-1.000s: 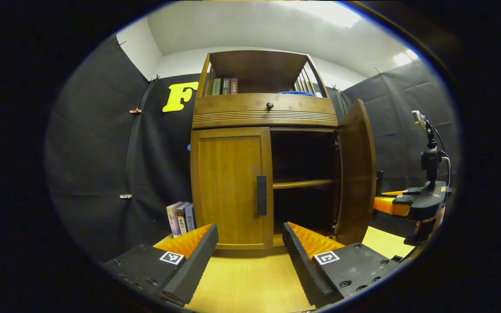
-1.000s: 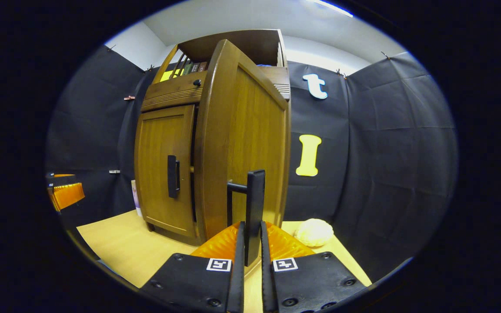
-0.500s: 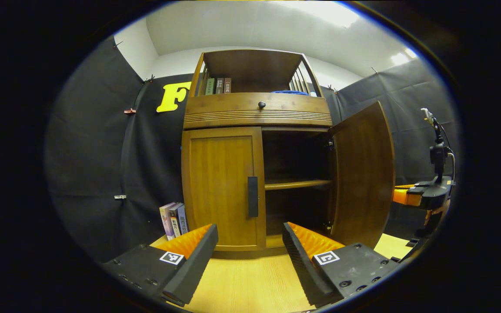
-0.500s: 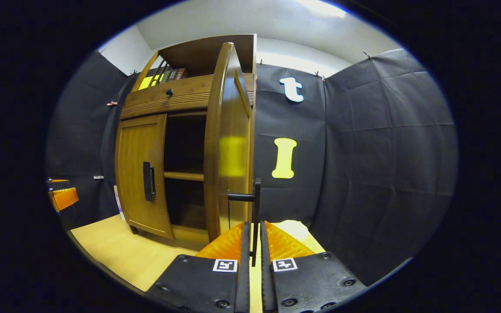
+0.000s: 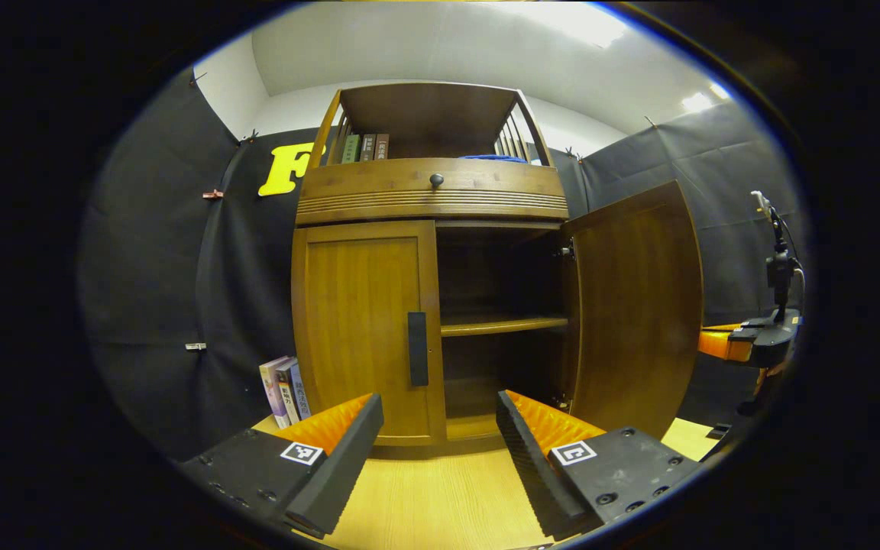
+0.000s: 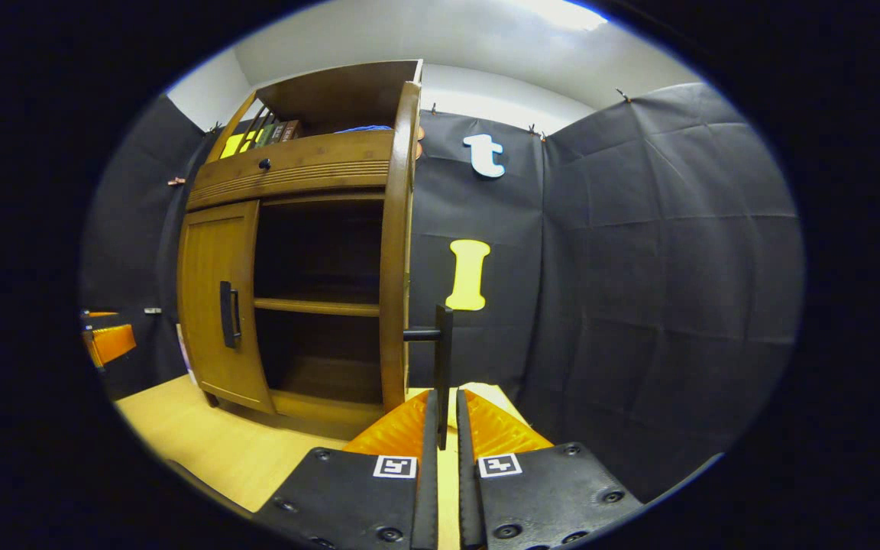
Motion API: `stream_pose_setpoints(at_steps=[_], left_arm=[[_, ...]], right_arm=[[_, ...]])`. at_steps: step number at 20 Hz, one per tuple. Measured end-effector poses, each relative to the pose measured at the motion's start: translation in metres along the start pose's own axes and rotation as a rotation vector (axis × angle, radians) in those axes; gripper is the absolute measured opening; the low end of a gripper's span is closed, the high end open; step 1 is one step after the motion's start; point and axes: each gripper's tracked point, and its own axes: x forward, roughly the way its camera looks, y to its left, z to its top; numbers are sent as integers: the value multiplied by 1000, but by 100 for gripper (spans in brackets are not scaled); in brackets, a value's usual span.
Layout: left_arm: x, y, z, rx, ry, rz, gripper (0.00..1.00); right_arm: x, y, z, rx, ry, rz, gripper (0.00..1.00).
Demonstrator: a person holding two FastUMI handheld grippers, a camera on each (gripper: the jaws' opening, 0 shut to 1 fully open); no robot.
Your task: Open the right door of the double-door shoe cabinet with the right hand, and open the left door with the left hand.
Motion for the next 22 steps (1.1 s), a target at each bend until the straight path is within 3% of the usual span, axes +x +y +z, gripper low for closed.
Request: stream_pose_setpoints(at_steps=[2, 3, 7, 11, 13, 22], left_arm=[[3, 0, 0, 3, -4, -3, 93], [3, 0, 1, 5, -4, -4, 93], [7, 4, 1, 5, -6, 11, 90], [16, 7, 1, -27, -6, 44, 90], [20, 7, 2, -43, -10, 53, 93], [34, 6, -2, -24, -3, 23, 93]], right_arm=[[-5, -8, -5, -20, 20, 7, 8], [-10, -8, -9, -27, 31, 18, 15], [-33, -14, -14, -40, 48, 33, 20], [-57, -4, -11, -62, 22, 59, 93], [-64, 0, -6, -85, 7, 65, 98], [-66, 5, 10, -102, -61, 52, 95]])
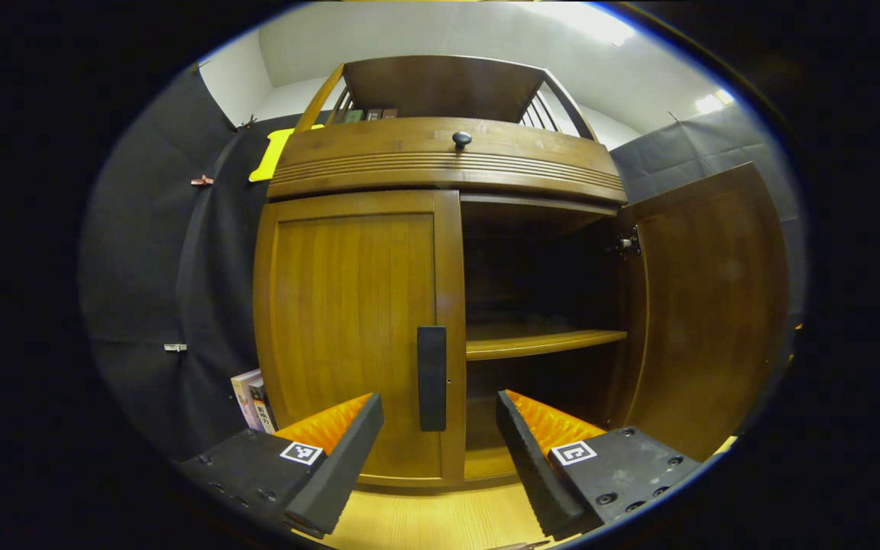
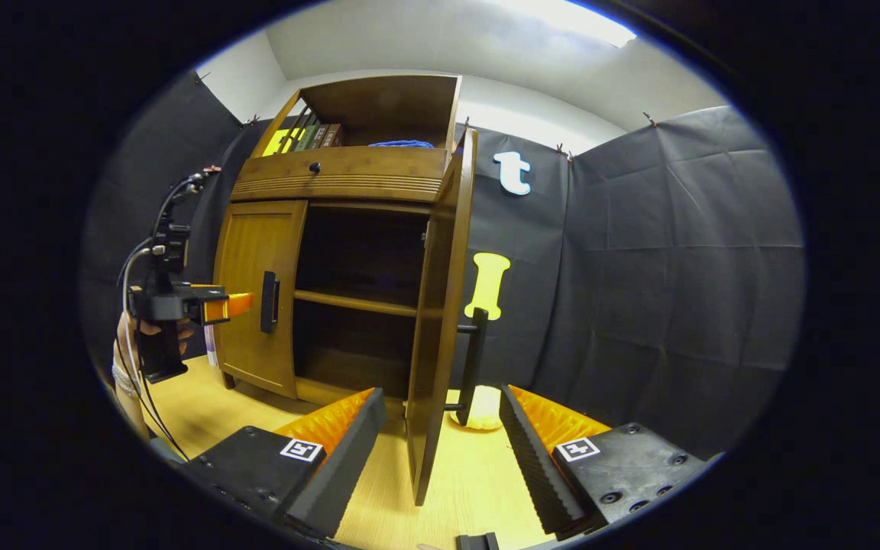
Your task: Open the right door of the double-door shoe cabinet with the right hand, and open the left door with the left hand.
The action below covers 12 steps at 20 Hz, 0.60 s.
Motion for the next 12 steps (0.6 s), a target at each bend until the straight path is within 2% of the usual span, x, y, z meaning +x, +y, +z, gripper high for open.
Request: stream_pose_setpoints(at_steps=[5, 6, 9, 10, 12], left_arm=[[10, 6, 2, 7, -18, 24, 93], [11, 5, 1, 7, -14, 23, 90], [13, 5, -3, 7, -2, 15, 90], [13, 5, -3, 1, 2, 10, 93], [15, 3, -6, -12, 9, 4, 90]], right_arm=[[-1, -13, 3, -24, -11, -63, 95], [-3, -15, 4, -24, -12, -72, 95], [-12, -22, 6, -25, -18, -115, 95], [-15, -26, 7, -29, -22, -136, 95], [-22, -34, 10, -37, -27, -176, 94]])
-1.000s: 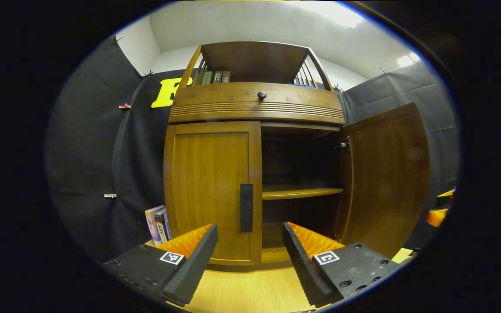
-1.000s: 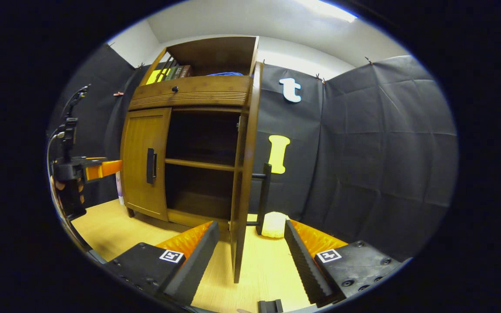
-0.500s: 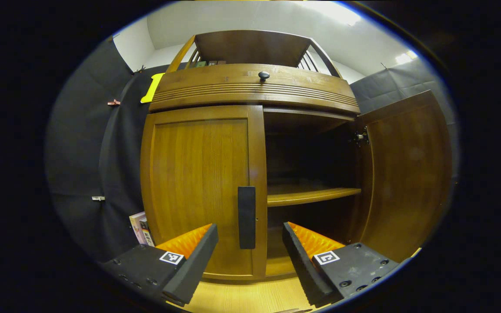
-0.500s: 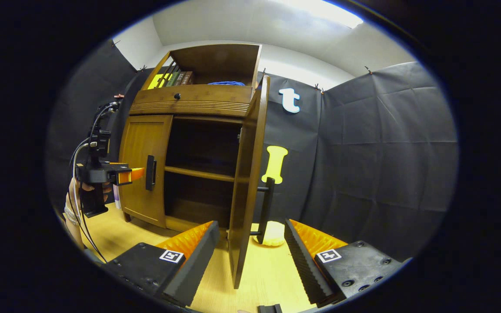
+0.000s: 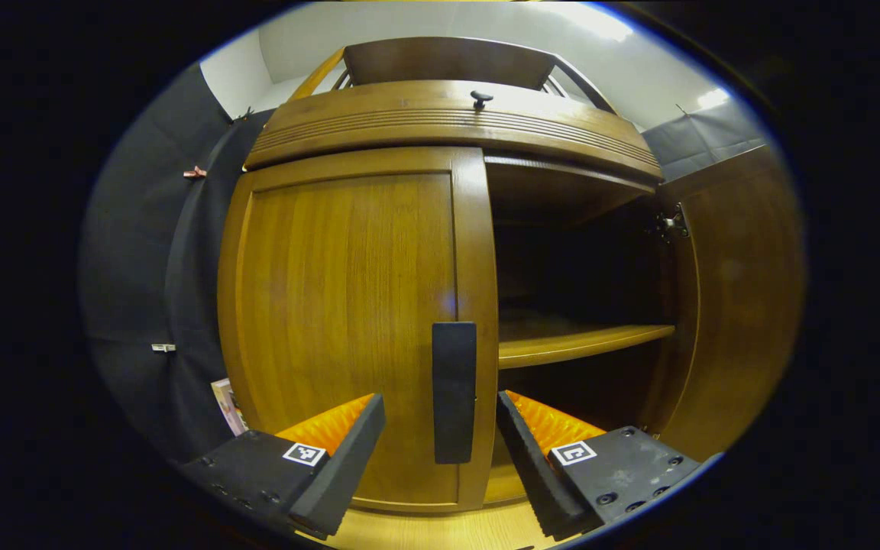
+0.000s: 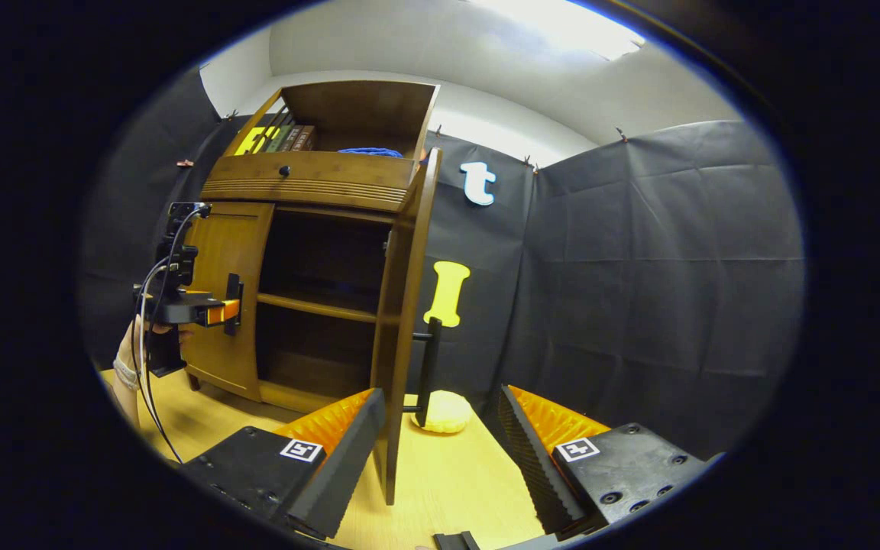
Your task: Open the right door of the double-door shoe cabinet with the right hand, and open the left door with the left hand.
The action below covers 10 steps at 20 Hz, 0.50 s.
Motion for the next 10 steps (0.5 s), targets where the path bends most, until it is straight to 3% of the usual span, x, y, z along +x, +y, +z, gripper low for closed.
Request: stream_pose_setpoints(at_steps=[3, 10], left_arm=[[4, -1, -1, -1, 0, 2, 89], [8, 0, -1, 30, 4, -7, 70]], right_arm=[[-8, -7, 3, -7, -5, -45, 95], [-15, -23, -7, -12, 24, -119, 95]])
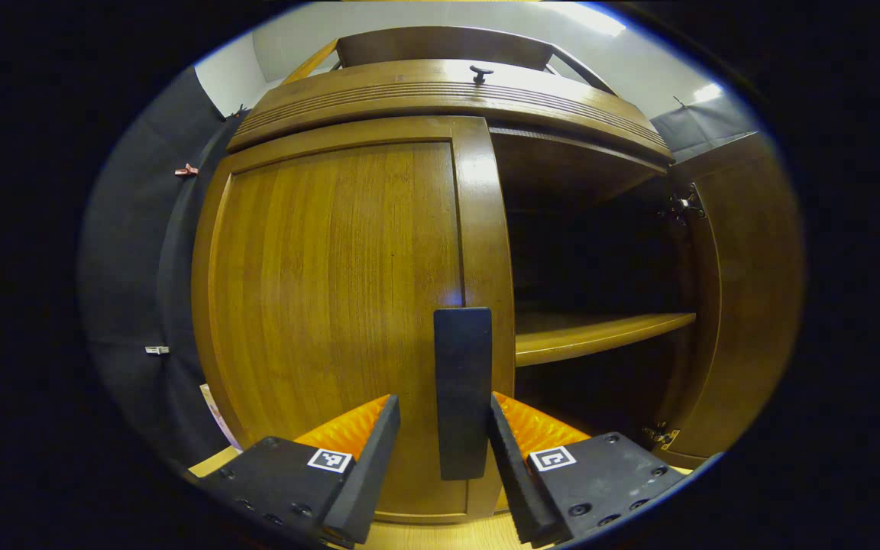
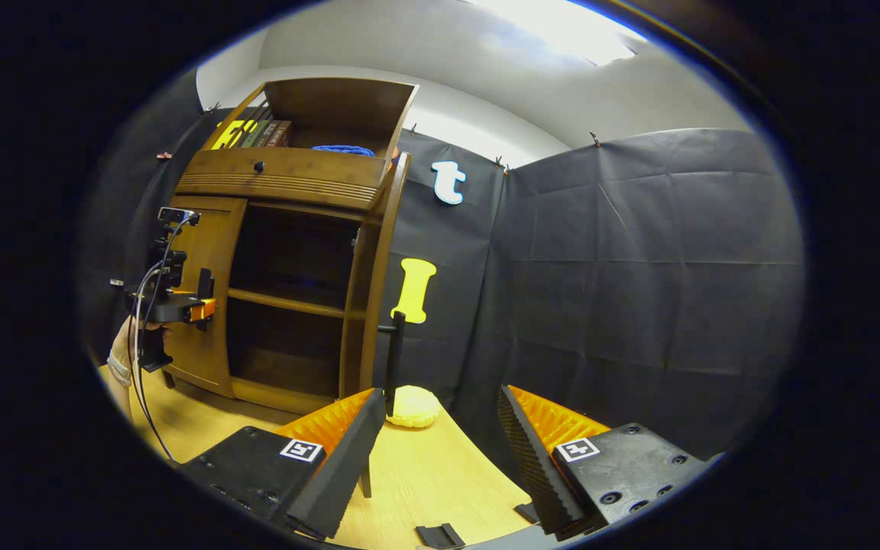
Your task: Open the right door of the double-door shoe cabinet with the right hand, and open the left door with the left hand.
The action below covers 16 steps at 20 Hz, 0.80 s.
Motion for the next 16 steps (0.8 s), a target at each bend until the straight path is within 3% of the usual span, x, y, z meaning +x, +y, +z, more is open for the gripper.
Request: stream_pose_setpoints(at_steps=[2, 7, 16], left_arm=[[3, -5, -2, -17, 4, -14, 64], [8, -11, -2, -44, 10, -35, 38], [3, -11, -1, -42, 16, -51, 32]], right_arm=[[1, -4, -5, 8, 16, -10, 95], [2, -19, -14, 35, 44, -38, 95], [-5, -30, -19, 53, 65, -45, 95]])
